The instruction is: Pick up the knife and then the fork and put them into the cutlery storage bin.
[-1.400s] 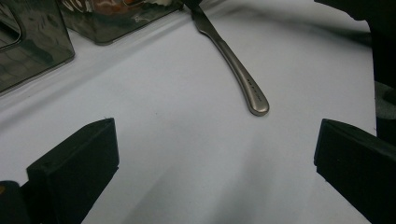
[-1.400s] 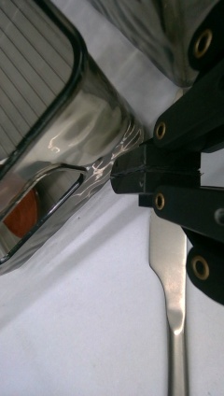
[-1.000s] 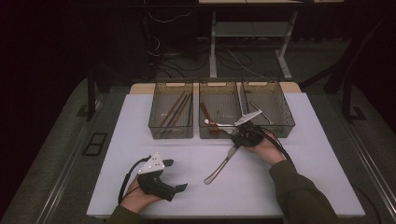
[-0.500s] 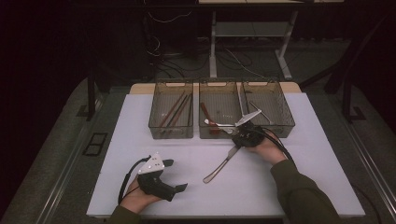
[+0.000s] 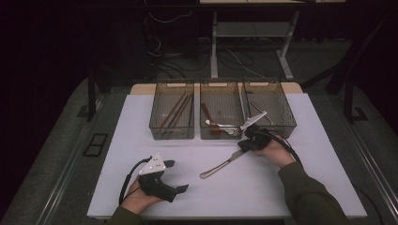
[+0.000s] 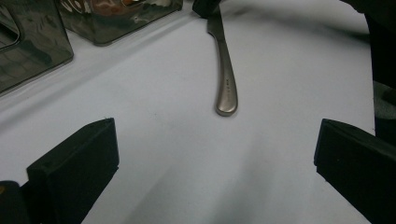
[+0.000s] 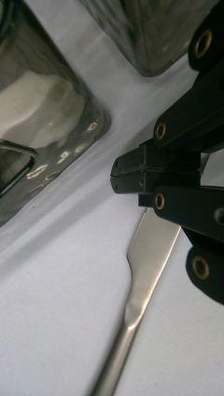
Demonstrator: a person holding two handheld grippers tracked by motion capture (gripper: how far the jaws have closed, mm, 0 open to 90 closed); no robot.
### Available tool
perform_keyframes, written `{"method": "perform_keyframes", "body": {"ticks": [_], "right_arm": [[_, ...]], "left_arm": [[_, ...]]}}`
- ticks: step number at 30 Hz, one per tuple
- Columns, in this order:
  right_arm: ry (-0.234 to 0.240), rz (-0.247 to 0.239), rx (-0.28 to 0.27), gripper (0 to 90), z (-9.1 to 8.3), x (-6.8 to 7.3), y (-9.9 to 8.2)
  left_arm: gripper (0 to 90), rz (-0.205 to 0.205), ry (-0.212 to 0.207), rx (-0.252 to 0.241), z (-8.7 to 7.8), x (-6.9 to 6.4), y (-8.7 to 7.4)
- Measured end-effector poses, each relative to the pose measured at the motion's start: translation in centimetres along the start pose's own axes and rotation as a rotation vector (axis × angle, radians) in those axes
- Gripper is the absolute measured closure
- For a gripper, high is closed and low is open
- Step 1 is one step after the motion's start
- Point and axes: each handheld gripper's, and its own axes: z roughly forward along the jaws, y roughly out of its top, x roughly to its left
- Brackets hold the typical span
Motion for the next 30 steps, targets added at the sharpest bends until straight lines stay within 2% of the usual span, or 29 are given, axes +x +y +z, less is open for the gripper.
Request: {"method": "perform_keyframes", "body": {"ticks": [15,30], "right_arm": [[0.042,0.001,0.023,89.2,-1.0,0.0,-1.4],[0.078,-0.014,0.038,89.2,-2.0,0.8,-2.9]], "left_arm": [[0.0,0.000,0.000,0.004,0.0,0.0,0.0],[0.0,0.005,-0.004,0.000,0.6,0.2,0.2]]}}
